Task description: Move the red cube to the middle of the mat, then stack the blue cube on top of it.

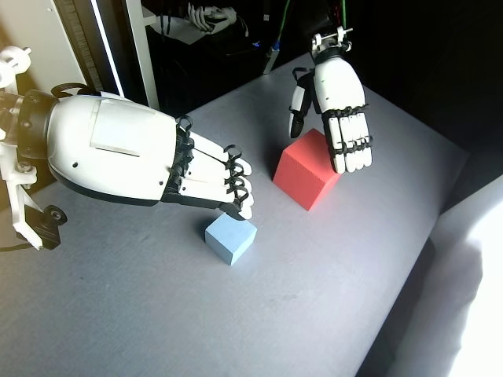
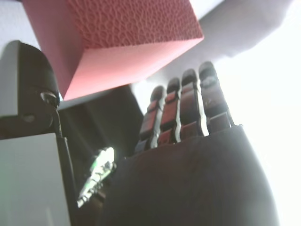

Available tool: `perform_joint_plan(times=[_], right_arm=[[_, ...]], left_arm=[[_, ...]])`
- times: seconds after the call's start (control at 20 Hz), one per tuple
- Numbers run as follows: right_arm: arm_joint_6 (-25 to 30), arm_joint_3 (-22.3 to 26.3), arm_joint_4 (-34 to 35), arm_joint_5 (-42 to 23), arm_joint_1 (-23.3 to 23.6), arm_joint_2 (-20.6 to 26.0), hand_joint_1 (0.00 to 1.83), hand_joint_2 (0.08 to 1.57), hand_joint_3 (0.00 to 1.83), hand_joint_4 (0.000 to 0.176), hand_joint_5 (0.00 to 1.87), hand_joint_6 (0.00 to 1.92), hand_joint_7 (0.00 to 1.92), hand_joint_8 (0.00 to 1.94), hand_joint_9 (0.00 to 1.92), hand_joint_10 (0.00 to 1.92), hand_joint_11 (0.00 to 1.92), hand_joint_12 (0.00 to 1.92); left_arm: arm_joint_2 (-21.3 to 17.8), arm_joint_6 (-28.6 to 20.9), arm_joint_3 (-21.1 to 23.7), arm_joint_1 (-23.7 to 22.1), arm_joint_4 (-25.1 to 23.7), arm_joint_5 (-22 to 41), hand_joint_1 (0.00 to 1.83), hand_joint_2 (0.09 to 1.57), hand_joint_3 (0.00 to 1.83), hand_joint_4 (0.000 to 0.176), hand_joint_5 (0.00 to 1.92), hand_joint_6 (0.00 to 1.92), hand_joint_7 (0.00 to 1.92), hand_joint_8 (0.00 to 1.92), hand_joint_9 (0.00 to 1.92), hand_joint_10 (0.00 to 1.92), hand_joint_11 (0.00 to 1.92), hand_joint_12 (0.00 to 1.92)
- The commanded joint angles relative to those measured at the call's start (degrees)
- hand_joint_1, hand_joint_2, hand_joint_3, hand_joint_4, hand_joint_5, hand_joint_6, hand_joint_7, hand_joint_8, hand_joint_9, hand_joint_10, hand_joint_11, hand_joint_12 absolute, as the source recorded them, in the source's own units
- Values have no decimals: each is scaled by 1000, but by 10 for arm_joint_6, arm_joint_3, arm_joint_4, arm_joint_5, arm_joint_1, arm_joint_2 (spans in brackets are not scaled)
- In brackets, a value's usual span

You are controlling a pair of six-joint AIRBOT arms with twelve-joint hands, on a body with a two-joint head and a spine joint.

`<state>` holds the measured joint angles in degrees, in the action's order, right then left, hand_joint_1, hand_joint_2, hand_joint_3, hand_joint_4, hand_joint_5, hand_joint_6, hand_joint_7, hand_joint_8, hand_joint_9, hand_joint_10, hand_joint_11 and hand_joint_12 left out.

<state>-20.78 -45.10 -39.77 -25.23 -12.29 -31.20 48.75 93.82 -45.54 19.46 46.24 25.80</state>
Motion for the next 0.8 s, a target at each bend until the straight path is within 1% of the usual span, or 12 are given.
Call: perform_joint_plan(times=[0.0, 0.05, 0.1, 0.2, 0.25, 0.3, 0.35, 0.4, 0.45, 0.6, 0.65, 0.75], right_arm=[[3, 0, 19, -51, 8, 5, 0, 1339, 0, 0, 257, 3, 296, 4, 281, 3, 0, 670], [3, 0, 19, -51, 8, 5, 0, 1342, 0, 0, 250, 0, 292, 2, 264, 6, 0, 620], [3, 0, 19, -51, 8, 5, 0, 1344, 1, 0, 257, 3, 298, 4, 265, 8, 0, 611], [2, 0, 19, -51, 8, 6, 4, 1356, 3, 0, 292, 10, 332, 9, 295, 13, 0, 698], [2, 0, 19, -51, 8, 6, 0, 1367, 4, 0, 286, 4, 322, 3, 288, 7, 0, 685], [2, 0, 19, -51, 8, 6, 0, 1373, 4, 0, 269, 2, 305, 1, 267, 4, 0, 634], [2, 0, 19, -51, 8, 6, 0, 1380, 3, 0, 296, 9, 329, 7, 290, 11, 0, 682], [2, 0, 19, -51, 8, 6, 0, 1385, 3, 0, 283, 2, 320, 2, 278, 5, 0, 644], [2, 0, 19, -51, 8, 6, 0, 1388, 1, 0, 293, 3, 333, 3, 300, 9, 0, 692], [1, 0, 19, -51, 8, 6, 0, 1393, 3, 0, 296, 4, 329, 1, 295, 5, 0, 699], [1, 0, 19, -51, 8, 6, 0, 1392, 1, 0, 302, 4, 339, 3, 306, 7, 0, 718], [1, 0, 19, -51, 8, 6, 0, 1392, 0, 0, 279, 2, 315, 2, 277, 2, 0, 630]], left_arm=[[-2, 9, -3, -7, -7, 46, 1088, 991, 12, 0, 0, 0, 0, 0, 0, 0, 0, 0], [1, 17, -4, -7, -1, 46, 1120, 980, 6, 0, 0, 0, 0, 0, 0, 0, 0, 0], [4, 20, -7, -8, 0, 43, 1119, 989, 8, 0, 0, 0, 0, 0, 0, 0, 0, 0], [13, 24, -18, -11, 1, 32, 1099, 1023, 19, 0, 0, 0, 0, 0, 0, 0, 0, 0], [18, 27, -25, -13, 1, 27, 1127, 1011, 11, 0, 0, 0, 0, 0, 0, 0, 0, 0], [22, 29, -31, -14, 1, 23, 1104, 1016, 12, 0, 0, 0, 0, 0, 0, 0, 0, 0], [26, 30, -36, -16, 1, 19, 1124, 1015, 9, 0, 0, 0, 0, 0, 0, 0, 0, 0], [31, 33, -44, -18, 1, 14, 1126, 1006, 4, 0, 0, 0, 0, 0, 0, 0, 0, 0], [35, 34, -50, -19, 1, 9, 1096, 1023, 10, 0, 0, 0, 0, 0, 0, 0, 0, 0], [41, 38, -63, -21, 1, -14, 1116, 1027, 9, 0, 0, 0, 0, 0, 0, 0, 0, 0], [41, 42, -65, -21, 4, -19, 1155, 1014, 2, 0, 0, 0, 0, 0, 0, 0, 0, 0], [41, 73, -66, -21, 32, -30, 1145, 1018, 3, 0, 0, 0, 0, 0, 0, 0, 0, 0]])
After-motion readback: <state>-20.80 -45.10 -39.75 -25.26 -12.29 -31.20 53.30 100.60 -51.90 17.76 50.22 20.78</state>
